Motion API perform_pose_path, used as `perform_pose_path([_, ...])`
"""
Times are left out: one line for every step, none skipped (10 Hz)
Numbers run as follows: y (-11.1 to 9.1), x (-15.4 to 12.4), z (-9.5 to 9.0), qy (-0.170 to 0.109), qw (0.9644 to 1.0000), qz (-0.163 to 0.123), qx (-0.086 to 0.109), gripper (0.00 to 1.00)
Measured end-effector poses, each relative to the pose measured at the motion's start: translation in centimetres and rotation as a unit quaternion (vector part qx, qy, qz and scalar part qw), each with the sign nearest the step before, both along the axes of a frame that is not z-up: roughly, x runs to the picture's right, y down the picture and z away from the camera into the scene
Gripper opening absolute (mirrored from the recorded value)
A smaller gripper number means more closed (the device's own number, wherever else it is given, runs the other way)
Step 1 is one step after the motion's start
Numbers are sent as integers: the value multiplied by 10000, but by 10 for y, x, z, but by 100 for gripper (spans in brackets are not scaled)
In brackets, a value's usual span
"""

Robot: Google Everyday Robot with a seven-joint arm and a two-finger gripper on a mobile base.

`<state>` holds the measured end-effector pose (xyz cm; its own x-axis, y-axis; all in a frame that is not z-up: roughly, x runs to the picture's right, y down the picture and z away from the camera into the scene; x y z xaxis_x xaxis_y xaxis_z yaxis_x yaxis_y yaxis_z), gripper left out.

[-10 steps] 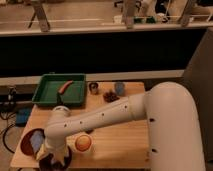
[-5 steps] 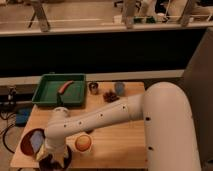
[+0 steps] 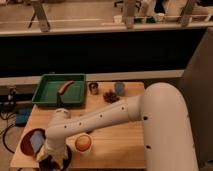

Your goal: Place banana in tray

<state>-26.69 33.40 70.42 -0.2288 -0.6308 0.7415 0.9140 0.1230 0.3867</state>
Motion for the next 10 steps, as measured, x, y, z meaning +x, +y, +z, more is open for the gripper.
perform_pose_path([1,-1,0,-76,9999,41,-51,71])
perform_pose_path([0,1,1,-242,9994,210,-138,64])
perform_pose_path([-3,3,1,-454,9978,431,-238,54])
perform_pose_path([-4,4,1,-564,9966,534,-289,44])
perform_pose_path([-5,5,1,-612,9960,575,-314,38])
perform_pose_path([-6,2,-1,-657,9955,600,-333,37])
perform_pose_path([-7,3,0,-647,9956,581,-340,42])
perform_pose_path([-6,5,1,-617,9960,534,-354,51])
perform_pose_path([-7,4,1,-620,9959,544,-363,59])
perform_pose_path([-8,3,1,-629,9959,544,-367,62])
